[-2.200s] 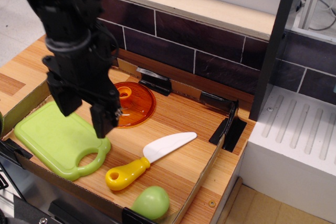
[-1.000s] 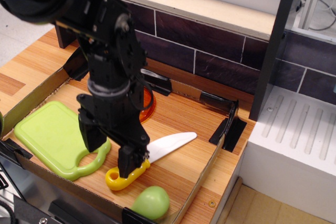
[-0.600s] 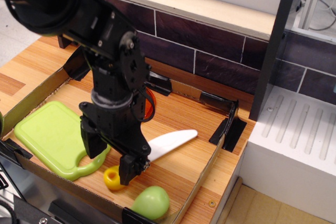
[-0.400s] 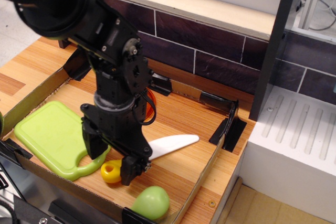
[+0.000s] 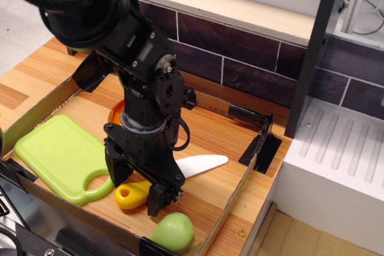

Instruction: Put knife on cutting board

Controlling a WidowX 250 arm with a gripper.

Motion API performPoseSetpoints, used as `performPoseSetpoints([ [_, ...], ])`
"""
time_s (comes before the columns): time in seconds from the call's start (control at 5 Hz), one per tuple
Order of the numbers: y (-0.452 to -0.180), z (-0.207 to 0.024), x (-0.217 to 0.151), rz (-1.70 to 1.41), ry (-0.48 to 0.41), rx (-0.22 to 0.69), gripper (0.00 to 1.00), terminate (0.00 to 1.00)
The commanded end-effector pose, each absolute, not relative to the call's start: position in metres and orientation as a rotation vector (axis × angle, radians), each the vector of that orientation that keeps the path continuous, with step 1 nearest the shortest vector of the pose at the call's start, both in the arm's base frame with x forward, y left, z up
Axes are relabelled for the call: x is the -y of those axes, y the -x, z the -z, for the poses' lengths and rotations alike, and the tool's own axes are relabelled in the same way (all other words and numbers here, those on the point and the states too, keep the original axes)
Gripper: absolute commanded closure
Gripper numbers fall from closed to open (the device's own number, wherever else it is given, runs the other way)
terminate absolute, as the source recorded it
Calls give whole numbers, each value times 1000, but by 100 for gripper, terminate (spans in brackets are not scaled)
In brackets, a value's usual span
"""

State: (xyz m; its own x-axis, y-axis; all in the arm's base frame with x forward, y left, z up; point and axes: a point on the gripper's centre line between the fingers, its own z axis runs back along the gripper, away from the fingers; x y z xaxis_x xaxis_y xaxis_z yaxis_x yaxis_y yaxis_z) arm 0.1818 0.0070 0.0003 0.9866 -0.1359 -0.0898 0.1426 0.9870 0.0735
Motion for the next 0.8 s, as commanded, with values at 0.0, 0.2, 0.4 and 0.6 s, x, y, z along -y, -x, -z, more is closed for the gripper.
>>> performPoseSetpoints([
  [0.0, -191, -8, -3, 123, -76, -75, 100, 0],
  [0.2, -198, -18, -6, 66, -69, -46, 100, 0],
  [0.4, -208, -37, -7, 2, -50, 37, 100, 0],
  [0.6, -213, -57, -6, 19, -30, 90, 100, 0],
])
